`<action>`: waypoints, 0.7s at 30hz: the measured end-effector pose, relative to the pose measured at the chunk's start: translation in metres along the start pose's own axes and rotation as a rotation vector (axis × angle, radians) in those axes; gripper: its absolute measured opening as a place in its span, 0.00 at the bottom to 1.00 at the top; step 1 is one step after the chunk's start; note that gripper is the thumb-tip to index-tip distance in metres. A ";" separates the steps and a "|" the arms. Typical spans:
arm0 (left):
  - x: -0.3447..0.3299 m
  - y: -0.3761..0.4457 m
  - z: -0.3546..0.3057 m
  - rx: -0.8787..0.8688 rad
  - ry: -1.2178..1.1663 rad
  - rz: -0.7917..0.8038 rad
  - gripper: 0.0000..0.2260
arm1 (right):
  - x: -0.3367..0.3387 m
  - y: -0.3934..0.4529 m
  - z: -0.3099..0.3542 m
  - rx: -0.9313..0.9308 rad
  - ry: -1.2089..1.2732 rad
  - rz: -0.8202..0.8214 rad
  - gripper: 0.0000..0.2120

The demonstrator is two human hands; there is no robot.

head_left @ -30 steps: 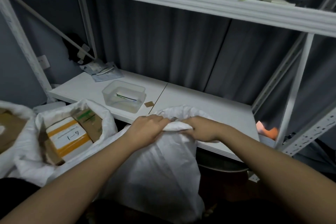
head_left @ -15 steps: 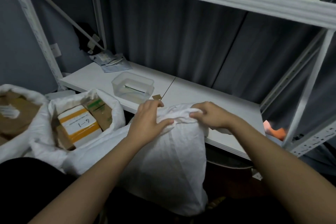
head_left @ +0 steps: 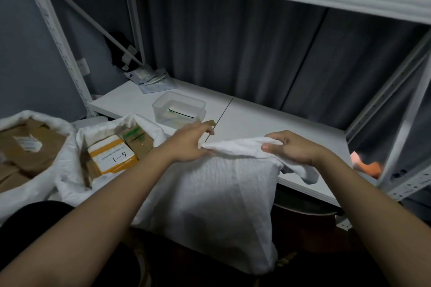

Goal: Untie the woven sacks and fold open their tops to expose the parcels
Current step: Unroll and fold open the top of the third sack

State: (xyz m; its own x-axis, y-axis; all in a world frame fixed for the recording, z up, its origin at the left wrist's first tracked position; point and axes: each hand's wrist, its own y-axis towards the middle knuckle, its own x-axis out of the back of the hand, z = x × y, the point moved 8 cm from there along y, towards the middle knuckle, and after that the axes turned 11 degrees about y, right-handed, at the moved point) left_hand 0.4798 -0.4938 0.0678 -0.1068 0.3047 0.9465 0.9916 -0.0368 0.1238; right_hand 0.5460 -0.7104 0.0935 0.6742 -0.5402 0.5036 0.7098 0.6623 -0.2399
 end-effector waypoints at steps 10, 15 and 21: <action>-0.040 0.010 -0.033 -0.179 0.156 0.090 0.11 | 0.016 -0.012 -0.015 0.171 -0.105 -0.144 0.10; -0.046 0.012 -0.037 -0.164 -0.046 0.140 0.18 | -0.008 -0.038 -0.006 0.701 -0.996 -0.264 0.26; -0.043 -0.006 -0.054 -0.412 0.469 -0.408 0.15 | -0.027 -0.010 -0.013 0.273 -0.625 -0.103 0.30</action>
State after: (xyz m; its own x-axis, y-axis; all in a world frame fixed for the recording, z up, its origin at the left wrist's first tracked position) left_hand 0.4750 -0.5576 0.0427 -0.5720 -0.0648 0.8177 0.7690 -0.3893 0.5070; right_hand 0.5234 -0.7089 0.0710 0.3039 -0.2613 0.9162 0.6322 0.7747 0.0113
